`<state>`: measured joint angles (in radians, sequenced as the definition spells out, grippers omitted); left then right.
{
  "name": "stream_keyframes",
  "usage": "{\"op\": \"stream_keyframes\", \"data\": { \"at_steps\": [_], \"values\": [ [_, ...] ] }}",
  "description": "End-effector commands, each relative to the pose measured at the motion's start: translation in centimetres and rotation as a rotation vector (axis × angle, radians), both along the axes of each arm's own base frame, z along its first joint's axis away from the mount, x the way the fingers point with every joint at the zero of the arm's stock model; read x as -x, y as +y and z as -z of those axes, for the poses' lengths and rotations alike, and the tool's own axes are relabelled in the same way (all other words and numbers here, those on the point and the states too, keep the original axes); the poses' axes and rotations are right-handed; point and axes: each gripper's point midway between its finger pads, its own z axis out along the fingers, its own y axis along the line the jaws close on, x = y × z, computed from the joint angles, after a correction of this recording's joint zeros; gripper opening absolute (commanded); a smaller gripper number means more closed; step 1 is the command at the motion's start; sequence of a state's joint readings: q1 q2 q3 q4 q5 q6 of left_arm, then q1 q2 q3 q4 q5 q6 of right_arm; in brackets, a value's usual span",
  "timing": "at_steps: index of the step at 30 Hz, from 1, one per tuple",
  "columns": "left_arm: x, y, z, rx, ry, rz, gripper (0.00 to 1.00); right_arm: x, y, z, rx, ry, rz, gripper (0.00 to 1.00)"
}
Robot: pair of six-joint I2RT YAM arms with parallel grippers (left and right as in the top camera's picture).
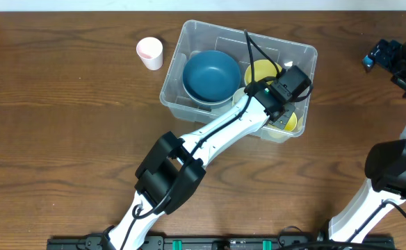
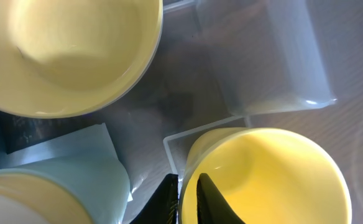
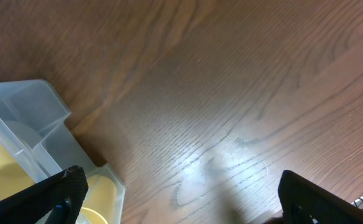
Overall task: Pack container
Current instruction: 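Lower the yellow cup into the bin's right front corner, then open the left gripper and retract it left to the pink cup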
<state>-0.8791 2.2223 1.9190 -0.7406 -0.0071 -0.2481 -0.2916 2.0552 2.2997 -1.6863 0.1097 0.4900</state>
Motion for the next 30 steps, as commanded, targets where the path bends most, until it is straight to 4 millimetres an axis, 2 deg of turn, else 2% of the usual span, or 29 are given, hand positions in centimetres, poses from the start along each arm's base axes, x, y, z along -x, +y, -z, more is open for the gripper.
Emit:
{"op": "stream_keyframes", "data": {
  "at_steps": [1,5,6,9,14,17,18,21,23,25,28,30],
  "values": [
    [-0.3,-0.2,-0.1,0.000,-0.016,0.008,0.17,0.1,-0.3,0.2,0.010,0.009,0.015,0.99],
    [-0.6,-0.8,-1.6,0.032,-0.035,0.012,0.17,0.1,-0.3,0.2,0.010,0.010,0.015,0.99],
    [-0.7,-1.0,-2.2,0.043,-0.043,0.012,0.22,0.1,-0.3,0.2,0.010,0.009,0.015,0.99],
    [-1.2,-1.5,-5.1,0.087,-0.080,0.012,0.26,0.1,-0.3,0.2,0.010,0.009,0.015,0.99],
    [-1.2,-1.6,-12.8,0.193,-0.169,0.012,0.27,0.1,-0.3,0.2,0.010,0.010,0.015,0.99],
    [-0.9,-0.4,-18.2,0.259,-0.242,0.017,0.28,0.1,-0.3,0.2,0.010,0.009,0.015,0.99],
    [-0.8,0.2,-19.8,0.276,-0.264,0.014,0.31,0.1,-0.3,0.2,0.010,0.009,0.015,0.99],
    [-1.1,3.9,-25.0,0.312,-0.352,-0.047,0.34,0.1,-0.3,0.2,0.010,0.009,0.015,0.99],
    [-1.7,8.0,-28.3,0.301,-0.429,-0.136,0.36,0.1,-0.3,0.2,0.010,0.010,0.015,0.99],
    [-2.6,13.3,-30.6,0.251,-0.501,-0.258,0.47,0.1,-0.3,0.2,0.010,0.009,0.015,0.99],
    [-3.9,21.9,-32.1,0.156,-0.550,-0.463,0.52,0.1,-0.3,0.2,0.010,0.010,0.015,0.99],
    [-5.0,27.4,-31.7,0.109,-0.531,-0.596,0.57,0.1,-0.3,0.2,0.010,0.010,0.015,0.99]
  ]
}}
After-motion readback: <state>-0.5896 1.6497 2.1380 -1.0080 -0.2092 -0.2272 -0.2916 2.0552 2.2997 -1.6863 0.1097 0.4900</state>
